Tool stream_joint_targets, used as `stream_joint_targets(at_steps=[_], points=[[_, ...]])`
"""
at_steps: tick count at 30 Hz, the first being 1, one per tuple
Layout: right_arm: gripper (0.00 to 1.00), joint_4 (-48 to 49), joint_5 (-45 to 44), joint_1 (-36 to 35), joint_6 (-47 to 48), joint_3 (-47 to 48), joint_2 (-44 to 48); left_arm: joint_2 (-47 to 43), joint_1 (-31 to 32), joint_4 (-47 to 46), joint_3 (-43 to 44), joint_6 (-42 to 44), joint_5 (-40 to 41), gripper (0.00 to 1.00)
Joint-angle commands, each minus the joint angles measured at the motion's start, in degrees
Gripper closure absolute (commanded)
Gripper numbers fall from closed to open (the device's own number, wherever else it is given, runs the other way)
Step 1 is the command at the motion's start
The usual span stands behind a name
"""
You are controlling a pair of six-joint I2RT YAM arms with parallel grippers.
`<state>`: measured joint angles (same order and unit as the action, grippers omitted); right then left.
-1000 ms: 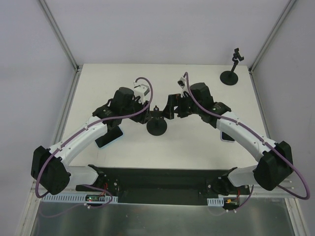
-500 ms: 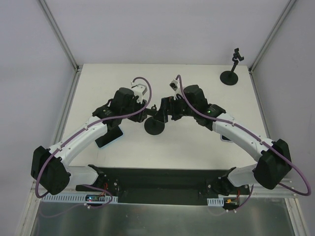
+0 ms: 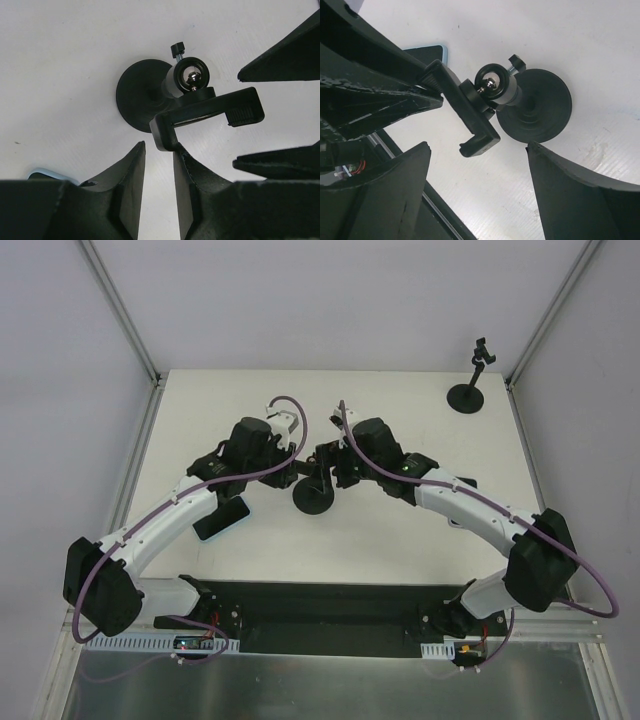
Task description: Place the phone on the phone stand
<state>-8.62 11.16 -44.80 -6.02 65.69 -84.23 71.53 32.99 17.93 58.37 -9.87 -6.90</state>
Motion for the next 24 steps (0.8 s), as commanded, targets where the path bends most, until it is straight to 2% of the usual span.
stream_joint_targets(at_steps=[1, 2, 6, 7, 12, 15, 16, 17, 21, 24], points=[[0.22, 0.5, -4.7, -0.3, 0.8, 2.8, -0.3, -2.4, -0.6, -0.6, 1.5, -0.1, -2.5, 0.71], [0.27, 0.6, -5.1, -0.2, 1.1, 2.9, -0.4, -2.8, -0.6, -0.9, 1.2, 0.0, -2.5, 0.63], [0.41, 0.6, -6.1, 0.0, 2.2, 3.5, -0.9, -4.9, -0.6, -1.9, 0.2, 0.0, -0.8, 0.45], [0.49, 0.6, -6.1, 0.1, 2.4, 3.4, -0.9, -5.8, -0.6, -2.1, -0.3, -0.1, -0.2, 0.43], [0.68, 1.0, -3.1, 0.8, 5.7, 4.1, -2.1, -8.9, -0.6, -4.0, -2.0, -1.1, 3.5, 0.37], [0.87, 0.9, -1.3, 1.3, 9.2, 4.2, -2.0, -10.8, -0.9, -4.7, -3.2, -2.2, 6.5, 0.36], [0.95, 0.7, -1.1, 1.5, 10.1, 4.3, -1.9, -11.5, -1.0, -4.8, -3.5, -2.5, 6.5, 0.34], [0.99, 0.5, -0.1, 1.6, 10.8, 4.2, -1.8, -11.8, -1.1, -4.9, -3.7, -2.8, 8.8, 0.32], [0.99, -1.3, 4.2, 3.5, 18.0, 5.0, -1.5, -11.6, -1.5, -5.2, -4.0, -3.3, 8.5, 0.3], [0.99, -3.2, 6.7, 5.1, 19.8, 5.6, -0.9, -10.3, -2.6, -5.4, -3.8, -4.8, 5.2, 0.41]])
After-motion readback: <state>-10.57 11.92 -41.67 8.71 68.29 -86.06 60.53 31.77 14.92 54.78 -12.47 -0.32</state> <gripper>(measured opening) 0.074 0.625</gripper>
